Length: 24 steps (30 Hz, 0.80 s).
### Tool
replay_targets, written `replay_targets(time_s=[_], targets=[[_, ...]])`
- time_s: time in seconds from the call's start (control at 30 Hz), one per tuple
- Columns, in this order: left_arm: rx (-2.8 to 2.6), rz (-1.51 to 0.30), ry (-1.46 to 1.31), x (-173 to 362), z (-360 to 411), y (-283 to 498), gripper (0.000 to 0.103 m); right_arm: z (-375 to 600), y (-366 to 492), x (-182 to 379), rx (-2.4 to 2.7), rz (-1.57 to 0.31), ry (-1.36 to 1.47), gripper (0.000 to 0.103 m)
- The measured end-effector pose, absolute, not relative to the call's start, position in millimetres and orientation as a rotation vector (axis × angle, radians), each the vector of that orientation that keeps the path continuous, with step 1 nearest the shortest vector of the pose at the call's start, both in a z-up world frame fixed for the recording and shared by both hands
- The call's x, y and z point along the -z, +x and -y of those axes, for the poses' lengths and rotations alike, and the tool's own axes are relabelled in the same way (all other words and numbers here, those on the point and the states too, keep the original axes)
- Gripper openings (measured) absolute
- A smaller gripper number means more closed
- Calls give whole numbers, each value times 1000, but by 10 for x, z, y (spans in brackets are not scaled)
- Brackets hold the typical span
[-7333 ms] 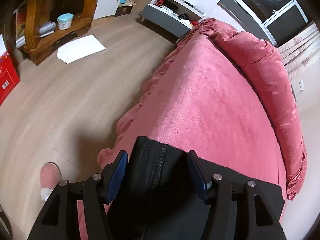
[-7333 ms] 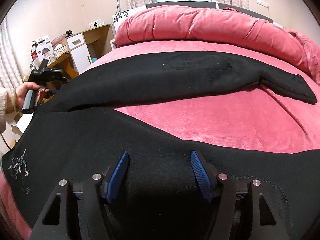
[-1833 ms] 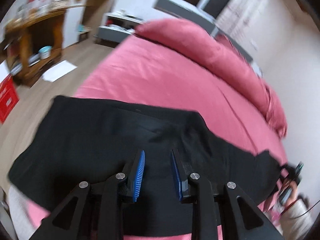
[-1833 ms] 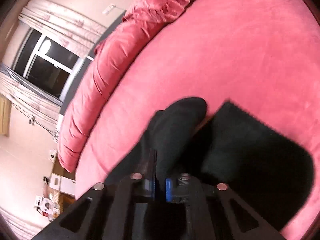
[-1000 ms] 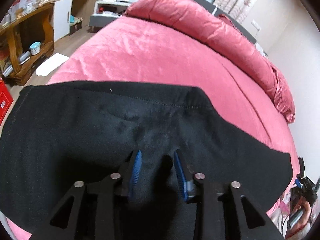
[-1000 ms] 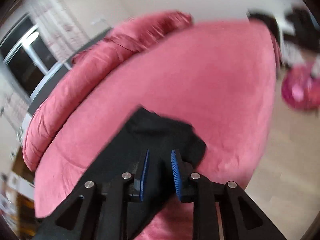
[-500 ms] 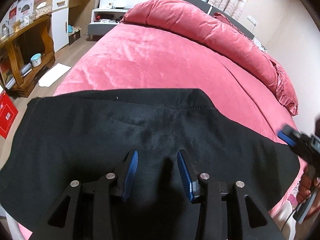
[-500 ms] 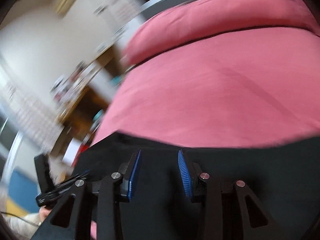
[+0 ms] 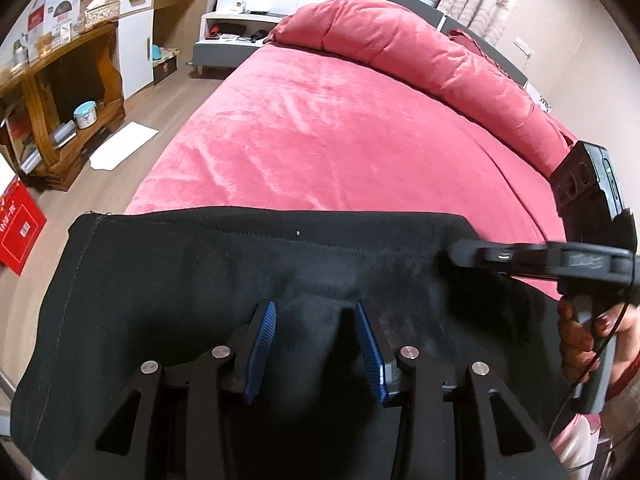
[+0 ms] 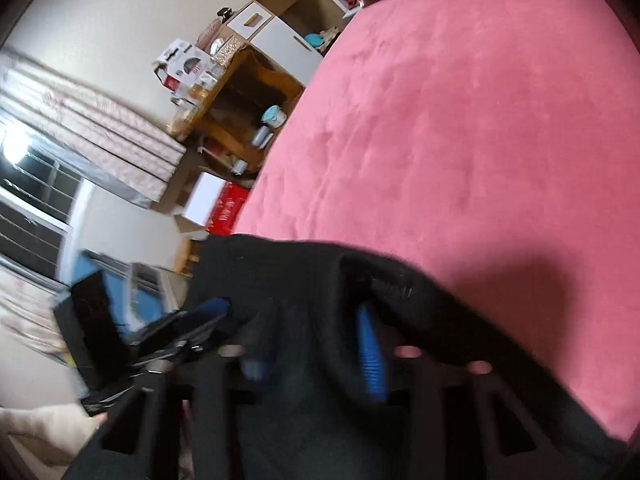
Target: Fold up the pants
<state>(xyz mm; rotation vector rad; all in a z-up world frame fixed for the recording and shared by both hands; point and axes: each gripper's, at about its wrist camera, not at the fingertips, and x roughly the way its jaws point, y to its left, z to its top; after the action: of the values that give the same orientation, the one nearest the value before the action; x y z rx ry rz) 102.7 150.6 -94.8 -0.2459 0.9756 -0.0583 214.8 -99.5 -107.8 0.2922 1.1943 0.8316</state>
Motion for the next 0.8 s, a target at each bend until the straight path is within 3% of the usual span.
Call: replay_targets(time_s=[0.17, 0.4, 0.53, 0.6, 0.8], targets=[[-8, -966, -247, 1005, -1594, 1228, 42, 1040, 2459, 1130, -673, -1153, 409, 6], [-13, -911, -109, 1162, -1521, 1389, 46, 982, 2484, 1362, -673, -1134, 335, 3], [-35, -914, -123, 1059, -1492, 1323, 46, 1153, 2365, 1173, -692, -1078, 388, 7], [-10, -892, -175, 960, -1478, 1238, 46, 1306, 2210, 973, -617, -990, 370, 19], [167, -826, -158, 759, -1088, 1124, 46, 1743, 1671, 670, -571, -878, 324, 22]])
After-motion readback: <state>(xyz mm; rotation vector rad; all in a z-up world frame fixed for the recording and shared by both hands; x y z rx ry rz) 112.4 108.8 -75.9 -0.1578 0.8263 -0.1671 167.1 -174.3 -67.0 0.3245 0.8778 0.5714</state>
